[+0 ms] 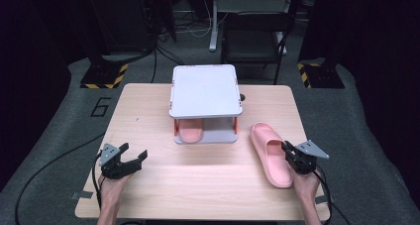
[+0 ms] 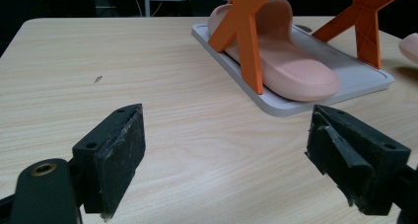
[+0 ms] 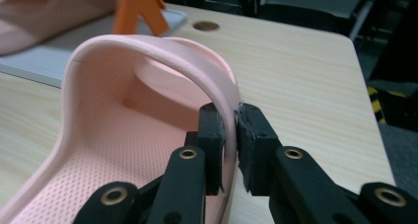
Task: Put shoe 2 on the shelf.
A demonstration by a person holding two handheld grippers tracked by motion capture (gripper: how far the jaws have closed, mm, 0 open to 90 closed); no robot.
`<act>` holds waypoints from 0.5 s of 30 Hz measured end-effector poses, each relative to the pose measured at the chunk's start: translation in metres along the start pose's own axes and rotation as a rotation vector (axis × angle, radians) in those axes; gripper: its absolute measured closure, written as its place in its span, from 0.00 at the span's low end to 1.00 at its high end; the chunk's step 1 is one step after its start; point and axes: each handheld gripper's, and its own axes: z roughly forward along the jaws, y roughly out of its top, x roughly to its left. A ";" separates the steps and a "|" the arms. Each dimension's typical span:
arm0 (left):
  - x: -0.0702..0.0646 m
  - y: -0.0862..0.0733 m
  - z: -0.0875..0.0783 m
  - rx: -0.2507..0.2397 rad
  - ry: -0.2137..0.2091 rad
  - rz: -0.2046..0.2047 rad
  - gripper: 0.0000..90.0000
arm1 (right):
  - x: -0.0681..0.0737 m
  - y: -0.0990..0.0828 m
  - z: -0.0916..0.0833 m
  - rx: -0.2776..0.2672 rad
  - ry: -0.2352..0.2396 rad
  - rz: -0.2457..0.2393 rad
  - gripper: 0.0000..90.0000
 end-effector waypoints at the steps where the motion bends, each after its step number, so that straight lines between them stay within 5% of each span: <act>1: 0.000 0.000 0.000 0.005 -0.003 0.000 0.16 | 0.005 0.003 -0.002 -0.007 0.014 0.002 0.90; 9: -0.001 0.001 0.000 0.005 -0.005 0.000 0.16 | 0.057 0.026 0.002 -0.028 0.158 -0.041 0.90; 15: -0.001 0.001 -0.001 0.001 -0.005 -0.003 0.16 | 0.085 0.037 0.024 -0.017 0.197 -0.061 0.90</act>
